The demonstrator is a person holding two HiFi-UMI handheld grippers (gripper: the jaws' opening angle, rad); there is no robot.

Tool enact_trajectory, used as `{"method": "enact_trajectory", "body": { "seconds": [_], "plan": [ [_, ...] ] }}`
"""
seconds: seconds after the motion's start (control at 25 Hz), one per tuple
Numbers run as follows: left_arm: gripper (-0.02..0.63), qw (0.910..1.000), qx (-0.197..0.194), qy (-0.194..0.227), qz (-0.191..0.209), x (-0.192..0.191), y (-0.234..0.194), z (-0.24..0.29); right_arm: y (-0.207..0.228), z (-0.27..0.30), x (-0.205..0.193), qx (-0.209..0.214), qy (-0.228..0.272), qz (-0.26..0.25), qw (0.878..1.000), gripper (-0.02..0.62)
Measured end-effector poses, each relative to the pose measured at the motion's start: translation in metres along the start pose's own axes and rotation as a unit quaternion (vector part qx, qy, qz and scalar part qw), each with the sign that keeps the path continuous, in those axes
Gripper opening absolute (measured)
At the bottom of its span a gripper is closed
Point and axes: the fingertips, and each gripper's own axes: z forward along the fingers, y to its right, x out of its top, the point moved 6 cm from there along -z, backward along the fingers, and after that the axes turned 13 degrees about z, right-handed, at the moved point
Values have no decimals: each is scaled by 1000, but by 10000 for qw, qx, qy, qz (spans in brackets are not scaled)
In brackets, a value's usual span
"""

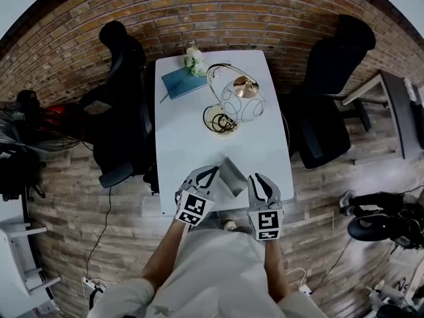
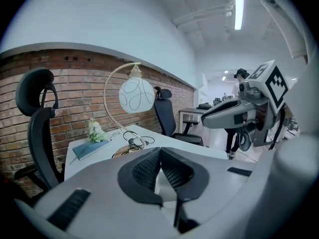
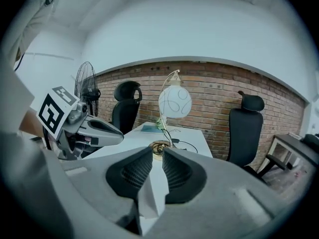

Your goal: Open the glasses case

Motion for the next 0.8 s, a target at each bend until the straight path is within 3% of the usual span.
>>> {"method": "enact_trajectory", "body": {
  "seconds": [0.32, 0.8],
  "plan": [
    [6, 9989, 98, 461, 45, 33, -8, -11, -2, -8, 25, -78, 294, -131, 9995, 60],
    [6, 9977, 111, 666, 64, 48, -18, -11, -2, -3, 39, -192, 365, -170, 9990, 60]
  ]
}}
